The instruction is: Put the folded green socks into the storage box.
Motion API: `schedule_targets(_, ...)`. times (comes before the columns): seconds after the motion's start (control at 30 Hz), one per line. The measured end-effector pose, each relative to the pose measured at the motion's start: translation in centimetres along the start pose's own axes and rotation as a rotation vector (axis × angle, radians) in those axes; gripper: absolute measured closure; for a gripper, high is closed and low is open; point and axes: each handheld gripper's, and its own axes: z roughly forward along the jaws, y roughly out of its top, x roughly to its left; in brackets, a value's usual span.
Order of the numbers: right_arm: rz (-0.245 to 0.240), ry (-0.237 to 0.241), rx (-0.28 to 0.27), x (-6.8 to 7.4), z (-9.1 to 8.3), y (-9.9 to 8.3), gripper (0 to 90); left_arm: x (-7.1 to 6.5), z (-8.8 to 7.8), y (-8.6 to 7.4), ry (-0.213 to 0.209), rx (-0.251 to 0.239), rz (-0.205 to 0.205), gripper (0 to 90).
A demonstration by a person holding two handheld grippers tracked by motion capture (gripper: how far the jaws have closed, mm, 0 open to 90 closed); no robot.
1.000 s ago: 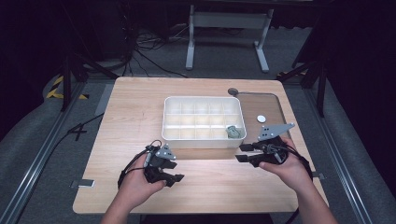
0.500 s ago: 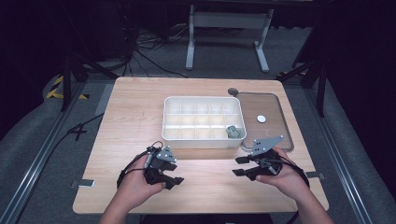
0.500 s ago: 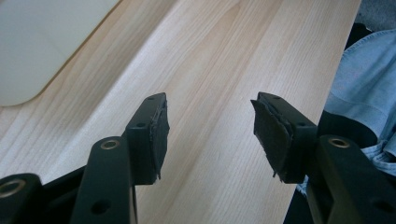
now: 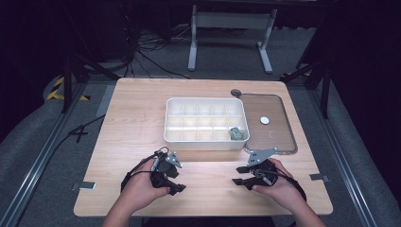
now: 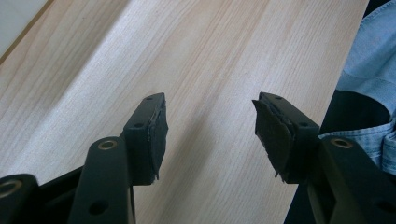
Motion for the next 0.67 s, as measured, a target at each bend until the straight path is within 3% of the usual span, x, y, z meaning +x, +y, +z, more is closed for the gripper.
schedule_targets(0.4, -0.042, -0.003, 0.025, 1.1, 1.4, -1.0, 51.5, 0.4, 0.3, -0.1, 0.008, 0.014, -0.019, 43.3)
schedule_targets(0.67, -0.044, -0.018, 0.002, 1.2, 1.5, -1.3, 50.6, 1.0, 0.8, -0.5, 0.022, 0.012, -0.072, 40.9)
